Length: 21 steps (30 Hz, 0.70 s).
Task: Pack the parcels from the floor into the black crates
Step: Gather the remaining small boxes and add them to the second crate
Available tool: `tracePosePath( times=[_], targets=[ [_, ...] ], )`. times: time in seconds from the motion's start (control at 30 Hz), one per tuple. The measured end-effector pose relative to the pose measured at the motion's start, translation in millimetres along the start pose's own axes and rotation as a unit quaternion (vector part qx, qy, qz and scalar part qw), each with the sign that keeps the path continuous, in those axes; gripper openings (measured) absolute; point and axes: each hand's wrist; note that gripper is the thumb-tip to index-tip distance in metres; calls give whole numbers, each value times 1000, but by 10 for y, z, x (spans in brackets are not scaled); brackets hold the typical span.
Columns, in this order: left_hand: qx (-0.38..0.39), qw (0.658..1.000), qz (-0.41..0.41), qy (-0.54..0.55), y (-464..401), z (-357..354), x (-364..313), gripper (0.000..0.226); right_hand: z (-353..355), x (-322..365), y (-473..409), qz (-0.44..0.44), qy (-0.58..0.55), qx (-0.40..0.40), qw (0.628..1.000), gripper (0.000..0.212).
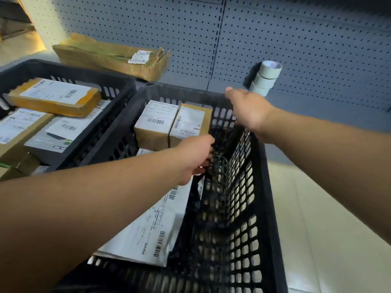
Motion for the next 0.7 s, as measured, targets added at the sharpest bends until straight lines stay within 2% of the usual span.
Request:
tracePosePath(
  times=[0.13, 0.27, 0.37, 0.43, 0.53, 0.7],
  targets=[
    [4, 998, -66, -16, 84, -281, -269, 35, 391, -254, 277, -15, -58, -33, 998, 55],
    [20, 988, -134, -70, 151, -629, -506, 19, 753, -652, 570, -22, -78, -73, 994, 52],
    [-17, 974, -188, -125, 146, -943, -654, 23, 981, -951, 818, -47, -92, -87, 991, 58],
    [-28, 960, -221, -171, 154, -1192, -709, 29, 1129, -1163, 986, -53, -98, -96, 989, 49],
    [-7, 954, -230, -191, 152, -1563, -690, 36, 1337, -1540, 1240, -64, -94, -92, 989, 26],
    [67, 959, -194, -195, 38, -2154, -576, 39, 1684, -2061, 1700, -105, -96, -113, 983, 40]
  ],
)
Point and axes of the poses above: each hand's wrist, its own y-axis away from the middle knuckle, its own z-axis out of the back of the hand, x = y × z, and after that the axes turned 14 degrees about x, right-handed
